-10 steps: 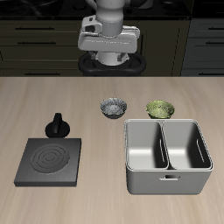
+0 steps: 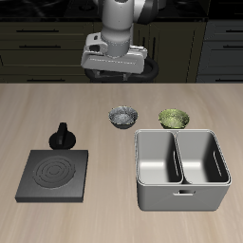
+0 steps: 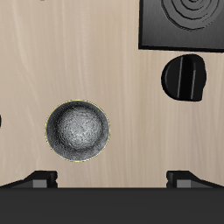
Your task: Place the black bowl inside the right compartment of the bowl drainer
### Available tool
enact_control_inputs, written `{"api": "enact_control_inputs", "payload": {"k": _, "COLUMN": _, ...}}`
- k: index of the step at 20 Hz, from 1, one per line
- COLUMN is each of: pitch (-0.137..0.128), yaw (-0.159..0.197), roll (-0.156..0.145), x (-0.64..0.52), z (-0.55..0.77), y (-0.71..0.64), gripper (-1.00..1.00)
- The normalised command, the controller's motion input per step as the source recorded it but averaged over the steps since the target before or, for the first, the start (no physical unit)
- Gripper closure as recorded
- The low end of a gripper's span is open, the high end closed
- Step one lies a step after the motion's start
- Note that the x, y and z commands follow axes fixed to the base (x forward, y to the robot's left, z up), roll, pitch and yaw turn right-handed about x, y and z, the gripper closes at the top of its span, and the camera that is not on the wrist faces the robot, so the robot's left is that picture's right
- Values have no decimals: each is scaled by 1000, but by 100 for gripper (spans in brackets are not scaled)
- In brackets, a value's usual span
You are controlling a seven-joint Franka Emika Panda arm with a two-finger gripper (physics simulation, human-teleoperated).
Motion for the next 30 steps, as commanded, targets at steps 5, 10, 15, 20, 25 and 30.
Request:
{"api": "enact_control_inputs", "payload": {"k": 5, "pitch": 5, "yaw": 5, "roll": -8, "x": 26, "z": -287, "y": 38, "gripper": -100}}
{"api": "enact_control_inputs", "payload": {"k": 10, "pitch": 33, "yaw": -25, "roll": 0, "x": 33, "z": -287, "y": 42, "gripper": -100}}
{"api": "enact_control_inputs", "payload": {"k": 15, "pitch": 31, "yaw": -36, "roll": -8, "x": 44, "z": -327, "y": -58, "gripper": -100}}
{"api": "enact_control_inputs", "payload": {"k": 20, "pitch": 32, "yaw": -32, "roll": 6, "x": 5, "z": -295, "y": 12, "gripper": -100}}
{"api": "enact_control_inputs", "payload": {"k": 25, "pitch": 14, "yaw": -32, "roll": 13, "x": -38, "z": -250, "y": 31, "gripper": -100}}
{"api": "enact_control_inputs", "payload": {"k": 30, "pitch": 15, "yaw": -26, "roll": -11, "x": -52, "z": -227, "y": 3, "gripper": -100}}
